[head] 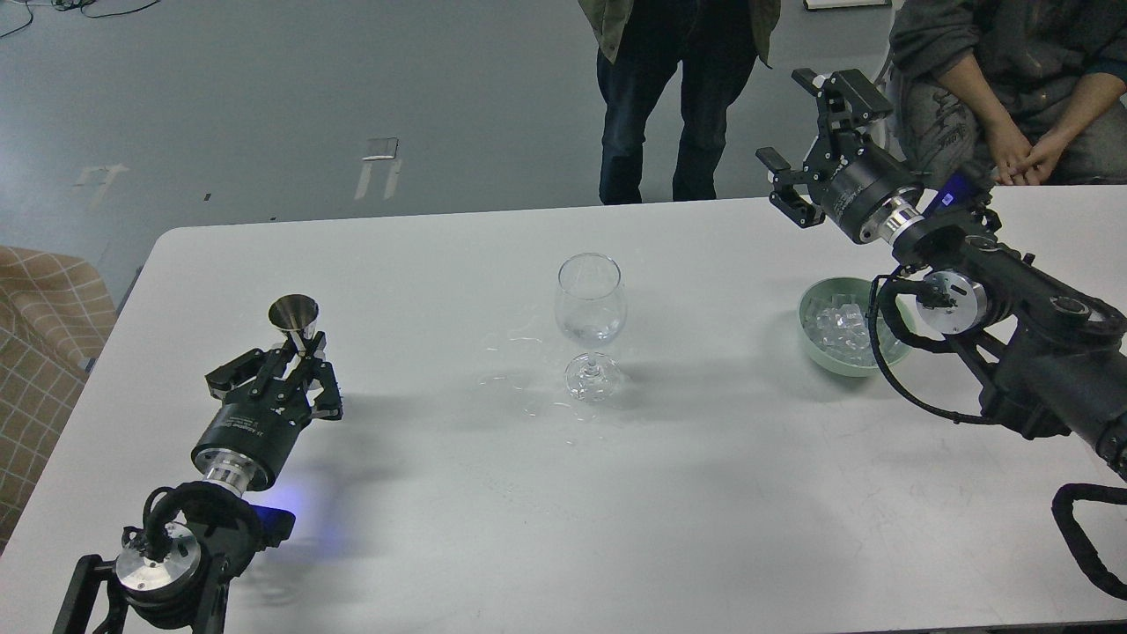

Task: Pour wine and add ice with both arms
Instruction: 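Lower the jigger onto the table with the left gripper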

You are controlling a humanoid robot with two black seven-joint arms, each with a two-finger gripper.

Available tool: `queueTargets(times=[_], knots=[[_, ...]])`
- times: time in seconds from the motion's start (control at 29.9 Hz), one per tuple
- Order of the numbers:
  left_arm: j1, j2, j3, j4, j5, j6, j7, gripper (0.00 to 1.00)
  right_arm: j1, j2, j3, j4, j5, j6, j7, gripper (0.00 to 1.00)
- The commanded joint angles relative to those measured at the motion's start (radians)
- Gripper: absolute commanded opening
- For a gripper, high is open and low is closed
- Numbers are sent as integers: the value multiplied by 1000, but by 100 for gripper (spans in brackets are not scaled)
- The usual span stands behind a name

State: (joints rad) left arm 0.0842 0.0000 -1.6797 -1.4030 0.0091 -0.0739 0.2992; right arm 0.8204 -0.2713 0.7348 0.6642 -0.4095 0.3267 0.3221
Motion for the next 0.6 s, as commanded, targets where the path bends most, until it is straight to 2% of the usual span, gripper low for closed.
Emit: queueTargets(times=[0.0,0.17,0.57], knots=[[-4,0,1,12,2,0,-3,35,-3,0,0,0,0,-2,0,100],[-6,0,0,25,2,0,-8,41,-7,0,0,0,0,-3,0,100],[-6,0,6,39,5,0,-15,42,-7,0,0,0,0,-3,0,100]])
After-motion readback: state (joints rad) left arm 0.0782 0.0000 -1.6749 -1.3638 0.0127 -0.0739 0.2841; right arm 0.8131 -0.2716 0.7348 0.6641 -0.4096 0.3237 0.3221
